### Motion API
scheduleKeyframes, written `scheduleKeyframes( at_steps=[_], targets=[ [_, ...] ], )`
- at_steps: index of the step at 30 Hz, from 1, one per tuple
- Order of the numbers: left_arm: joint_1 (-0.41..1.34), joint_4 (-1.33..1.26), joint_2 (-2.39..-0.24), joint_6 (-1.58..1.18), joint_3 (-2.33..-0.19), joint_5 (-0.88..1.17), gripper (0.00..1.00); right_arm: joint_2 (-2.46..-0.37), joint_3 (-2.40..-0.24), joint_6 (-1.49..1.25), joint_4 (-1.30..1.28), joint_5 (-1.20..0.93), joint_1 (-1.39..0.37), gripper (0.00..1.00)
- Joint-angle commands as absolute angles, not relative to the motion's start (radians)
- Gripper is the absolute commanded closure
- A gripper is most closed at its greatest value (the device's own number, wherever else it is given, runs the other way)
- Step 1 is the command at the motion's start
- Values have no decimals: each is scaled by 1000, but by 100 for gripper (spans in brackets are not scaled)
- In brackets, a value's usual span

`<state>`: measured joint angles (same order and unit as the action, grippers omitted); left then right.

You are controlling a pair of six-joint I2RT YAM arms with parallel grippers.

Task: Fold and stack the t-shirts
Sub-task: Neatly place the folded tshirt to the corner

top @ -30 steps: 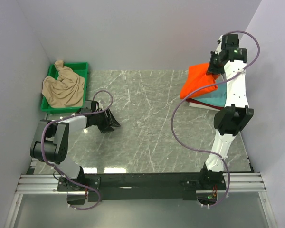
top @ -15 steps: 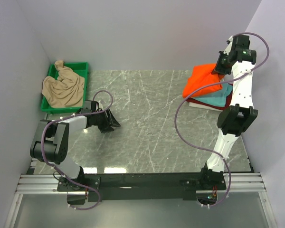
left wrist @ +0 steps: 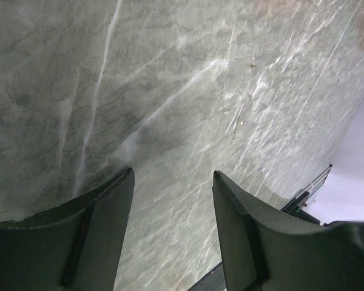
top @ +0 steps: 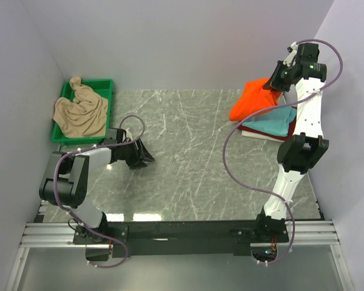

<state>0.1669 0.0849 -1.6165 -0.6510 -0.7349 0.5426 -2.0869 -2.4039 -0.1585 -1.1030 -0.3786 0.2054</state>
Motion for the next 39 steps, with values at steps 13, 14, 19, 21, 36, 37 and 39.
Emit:
scheduleKeyframes(
  at_steps=[13,14,19,21,36,37,39],
  targets=[
    [176,83,-1664,-646,-715,526,38,-2037,-2450,-138,-1046,-410,222,100],
    [178,83,-1666,-646,-713,528,38,-2037,-2450,-135,-1046,-410,227,100],
    [178,84,-1670,-644,-713,525,38,-2031,-2422,-118,-1048,-396,258,100],
    [178,87,-1671,-644,-716,526,38,-2034,-2407,-107,-1048,-382,267,100],
    [179,106,-1649,-632,-733,520,38,-2141,-2320,-100,-1049,-161,318,100],
    [179,109,-1641,-634,-736,519,38,-2135,-2309,-104,-1049,-147,318,100],
    [181,124,-1612,-635,-742,515,38,-2131,-2283,-123,-1057,-71,318,83]
  ],
)
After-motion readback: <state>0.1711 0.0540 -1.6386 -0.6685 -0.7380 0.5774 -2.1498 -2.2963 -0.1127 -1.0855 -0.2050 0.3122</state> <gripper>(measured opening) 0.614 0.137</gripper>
